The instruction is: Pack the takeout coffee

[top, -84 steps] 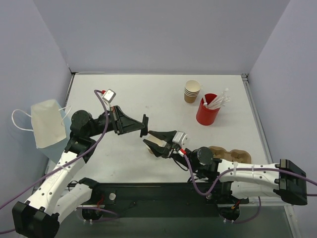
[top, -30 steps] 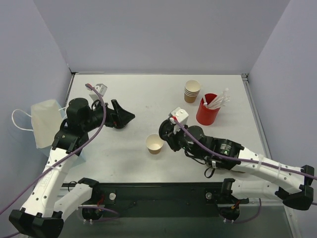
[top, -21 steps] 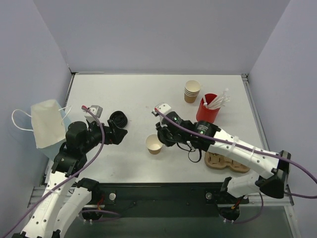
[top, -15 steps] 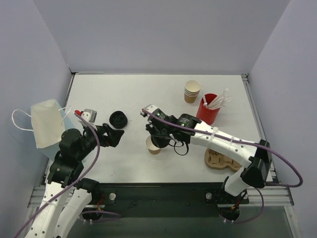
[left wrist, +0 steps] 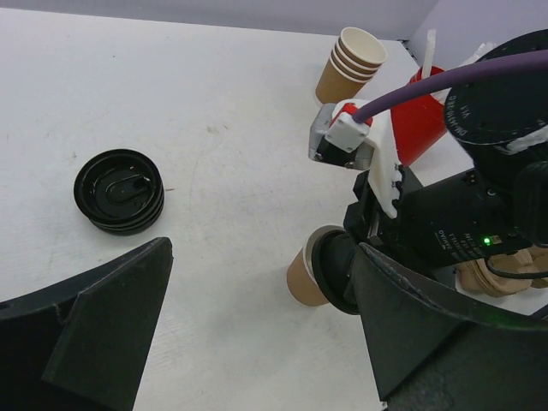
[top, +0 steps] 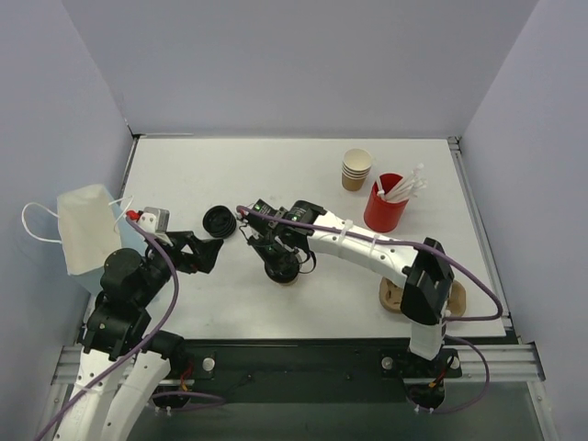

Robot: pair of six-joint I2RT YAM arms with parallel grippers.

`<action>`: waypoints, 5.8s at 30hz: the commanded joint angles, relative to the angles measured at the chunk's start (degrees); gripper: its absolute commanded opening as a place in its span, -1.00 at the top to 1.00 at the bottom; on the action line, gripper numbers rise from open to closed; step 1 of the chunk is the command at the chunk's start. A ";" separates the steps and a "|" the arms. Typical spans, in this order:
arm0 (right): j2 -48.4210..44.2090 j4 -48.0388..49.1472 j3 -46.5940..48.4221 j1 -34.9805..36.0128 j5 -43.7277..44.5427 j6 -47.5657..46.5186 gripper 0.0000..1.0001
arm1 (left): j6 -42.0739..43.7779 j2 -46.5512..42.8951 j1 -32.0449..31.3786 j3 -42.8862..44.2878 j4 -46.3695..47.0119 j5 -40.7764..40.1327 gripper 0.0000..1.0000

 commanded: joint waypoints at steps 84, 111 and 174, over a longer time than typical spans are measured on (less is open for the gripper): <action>-1.31 -6.89 7.13 -7.88 -5.31 -0.69 -0.07 | 0.23 2.68 -0.07 -0.39 3.07 3.90 -0.91; 0.26 4.89 -6.76 -16.59 -18.76 -6.40 -0.21 | -19.10 27.39 -11.32 -12.52 22.58 9.10 -0.41; -1.85 22.64 -27.86 -17.21 -17.00 2.56 0.36 | -16.20 37.58 -17.74 -2.04 13.26 -1.81 -0.36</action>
